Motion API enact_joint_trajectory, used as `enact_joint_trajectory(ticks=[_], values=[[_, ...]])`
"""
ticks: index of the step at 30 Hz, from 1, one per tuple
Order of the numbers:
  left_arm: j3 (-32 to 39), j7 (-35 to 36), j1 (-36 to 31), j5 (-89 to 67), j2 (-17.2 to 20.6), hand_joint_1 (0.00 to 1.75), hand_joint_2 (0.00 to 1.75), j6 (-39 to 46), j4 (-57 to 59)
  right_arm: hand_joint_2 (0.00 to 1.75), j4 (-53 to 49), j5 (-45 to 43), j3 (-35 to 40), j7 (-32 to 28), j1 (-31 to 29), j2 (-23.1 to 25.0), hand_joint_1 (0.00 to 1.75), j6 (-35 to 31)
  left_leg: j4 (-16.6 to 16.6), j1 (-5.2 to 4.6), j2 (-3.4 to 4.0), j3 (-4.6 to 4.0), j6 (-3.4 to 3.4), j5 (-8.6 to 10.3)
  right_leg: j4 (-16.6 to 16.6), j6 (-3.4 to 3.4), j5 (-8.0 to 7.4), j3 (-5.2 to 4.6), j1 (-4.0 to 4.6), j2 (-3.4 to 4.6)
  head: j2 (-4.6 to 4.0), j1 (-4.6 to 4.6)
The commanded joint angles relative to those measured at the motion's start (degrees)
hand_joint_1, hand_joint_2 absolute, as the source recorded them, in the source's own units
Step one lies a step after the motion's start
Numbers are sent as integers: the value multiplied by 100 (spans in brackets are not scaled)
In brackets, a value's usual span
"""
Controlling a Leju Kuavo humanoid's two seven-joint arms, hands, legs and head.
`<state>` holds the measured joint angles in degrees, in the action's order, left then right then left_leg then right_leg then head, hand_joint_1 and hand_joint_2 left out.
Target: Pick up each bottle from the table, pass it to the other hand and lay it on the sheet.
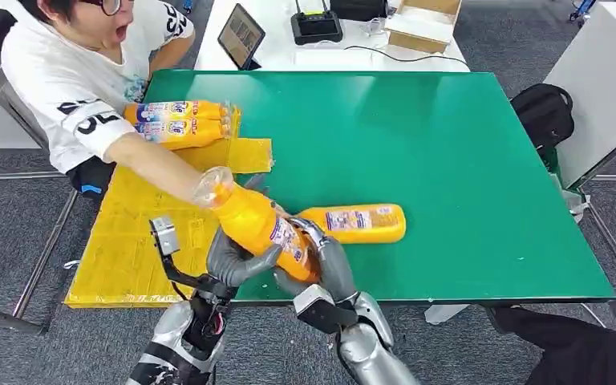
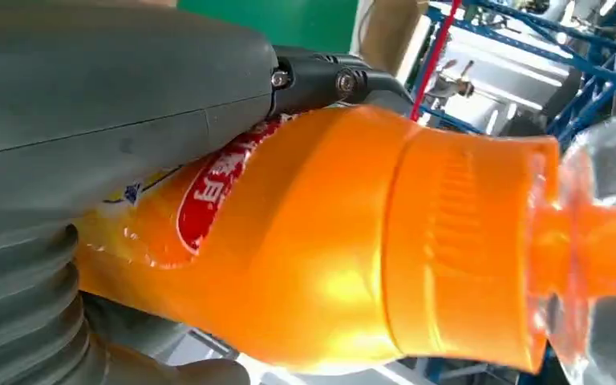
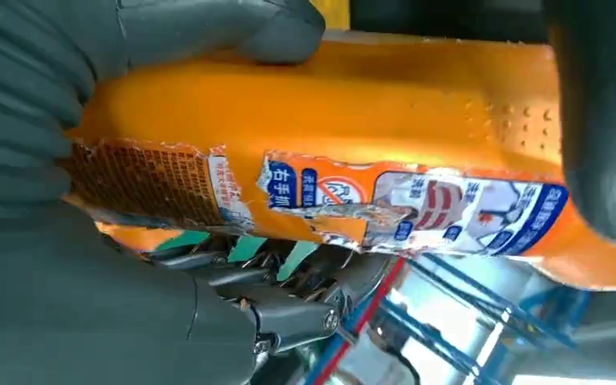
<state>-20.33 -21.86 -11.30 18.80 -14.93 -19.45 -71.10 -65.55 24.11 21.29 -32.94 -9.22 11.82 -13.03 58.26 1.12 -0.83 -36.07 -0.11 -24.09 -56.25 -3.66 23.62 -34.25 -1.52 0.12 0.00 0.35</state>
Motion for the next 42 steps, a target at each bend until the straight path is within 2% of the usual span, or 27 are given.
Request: enact_joint_trajectory(ticks=[1,10,11,12,29,30,31,32,33,35,36,42], values=[[-192,41,-274,-9,93,0,175,47,781,175,978,-102,469,36,-271,41,175,331,-8,4,12,30,4,-6,10,18,2,28,8,5,0,0],[-148,24,-278,13,79,3,175,18,716,175,1167,-104,572,34,-322,32,175,474,-6,3,8,29,5,-8,8,17,6,28,8,-2,0,0],[-145,24,-281,15,76,143,175,24,728,175,1182,-104,581,36,-330,32,175,492,-4,4,8,25,5,-7,6,16,5,23,7,-1,0,-2],[-136,9,-282,29,67,175,175,5,732,175,1203,-108,588,36,-341,31,175,509,-4,3,8,17,4,-5,5,12,2,15,6,1,0,-2],[-97,-100,-291,-80,50,175,175,48,633,175,1215,-115,575,85,-356,26,175,653,-3,5,8,35,7,-12,6,20,10,34,10,-4,0,-2],[-101,-196,-301,-270,60,175,175,171,592,175,1194,-124,557,88,-348,38,98,643,-3,5,3,22,5,-6,6,16,6,23,9,-7,0,0],[-101,-274,-302,-420,67,175,175,314,551,175,1162,-129,538,99,-338,50,0,607,-3,4,5,32,7,-10,6,20,9,31,9,-7,0,-2],[-105,-313,-306,-501,75,175,175,378,536,175,1148,-130,534,107,-334,59,0,596,-2,3,3,17,4,-4,3,13,4,16,6,-6,0,0],[-206,-611,-362,-1258,172,175,175,1046,451,175,962,-114,585,85,-294,46,0,601,-1,5,6,25,5,-9,3,18,8,25,10,-5,0,0],[-141,-655,-421,-1368,184,175,175,1128,445,175,840,-148,612,66,-278,46,0,657,1,4,9,27,5,-10,0,22,9,24,9,-3,0,0],[-88,-691,-454,-1525,179,175,175,1237,438,0,672,-167,650,88,-242,14,0,715,1,5,8,18,4,-7,0,18,5,16,10,-2,0,0],[228,-864,-601,-1888,192,175,175,1696,318,0,212,-434,544,192,-213,-5,0,834,3,4,6,9,3,-3,-4,16,4,6,7,-4,0,0]])
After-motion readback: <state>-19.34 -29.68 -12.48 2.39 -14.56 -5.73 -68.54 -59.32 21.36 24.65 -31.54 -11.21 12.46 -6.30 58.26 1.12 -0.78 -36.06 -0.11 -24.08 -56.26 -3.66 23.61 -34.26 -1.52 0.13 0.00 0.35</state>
